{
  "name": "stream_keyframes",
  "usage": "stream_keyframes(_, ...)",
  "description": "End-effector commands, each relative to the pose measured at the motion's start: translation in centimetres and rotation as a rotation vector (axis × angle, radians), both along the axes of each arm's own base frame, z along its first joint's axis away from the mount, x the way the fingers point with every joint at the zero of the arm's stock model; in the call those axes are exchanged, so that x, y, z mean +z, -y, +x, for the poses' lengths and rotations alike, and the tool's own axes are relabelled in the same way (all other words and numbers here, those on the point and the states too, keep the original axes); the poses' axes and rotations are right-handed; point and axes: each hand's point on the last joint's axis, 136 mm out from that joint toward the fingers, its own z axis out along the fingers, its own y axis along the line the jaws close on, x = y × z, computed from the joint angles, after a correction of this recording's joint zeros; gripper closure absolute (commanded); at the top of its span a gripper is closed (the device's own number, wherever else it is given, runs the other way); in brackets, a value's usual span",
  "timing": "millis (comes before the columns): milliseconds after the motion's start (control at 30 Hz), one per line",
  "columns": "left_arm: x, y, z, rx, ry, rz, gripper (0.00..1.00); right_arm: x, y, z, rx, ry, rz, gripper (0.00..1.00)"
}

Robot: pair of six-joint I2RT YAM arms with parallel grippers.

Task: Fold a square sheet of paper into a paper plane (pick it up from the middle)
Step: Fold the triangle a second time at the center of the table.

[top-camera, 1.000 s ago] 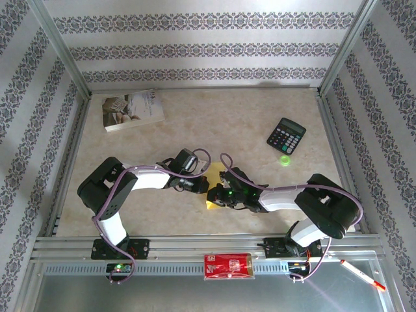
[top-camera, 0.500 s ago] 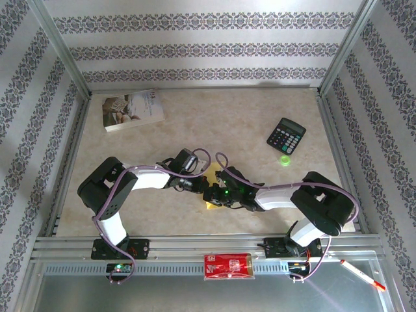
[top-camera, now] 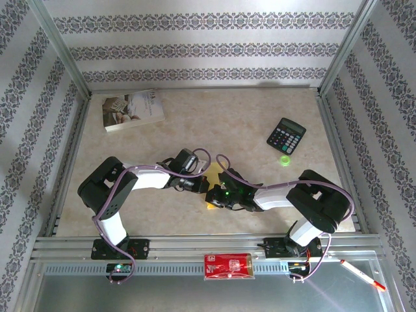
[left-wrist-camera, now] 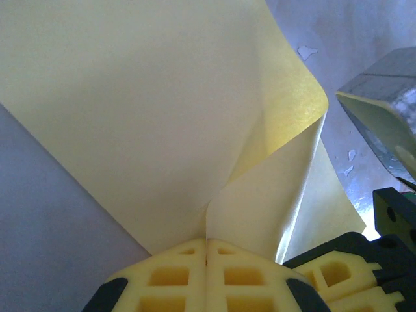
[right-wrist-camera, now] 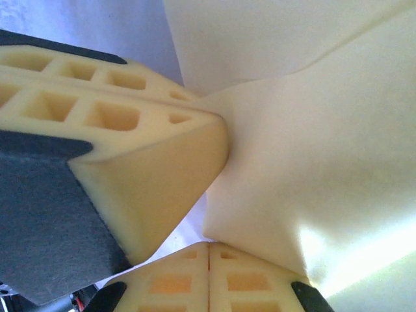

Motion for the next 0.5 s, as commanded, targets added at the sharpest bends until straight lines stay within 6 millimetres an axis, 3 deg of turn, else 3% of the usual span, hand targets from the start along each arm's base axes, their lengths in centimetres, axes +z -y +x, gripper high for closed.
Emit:
stream_keyframes(0,-5.5,-3.8,-2.2,0.045,-0.103,0.221,1.0,-0.9,1.1,-0.7,-0.02,-0.018,-0.045,0.94)
stream_keyframes(233,-5.4,-3.8,-2.1,0.043,-0.101,0.22,1.0,-0.1,1.7,-0.9,-0.002,-0.008,-0.031,0.94)
stream_keyframes(467,-5.0,-3.4,-2.0,0.051,-0.103,0.201,1.0,2.3,2.4,0.3,-0.011,0.058,0.004,0.94)
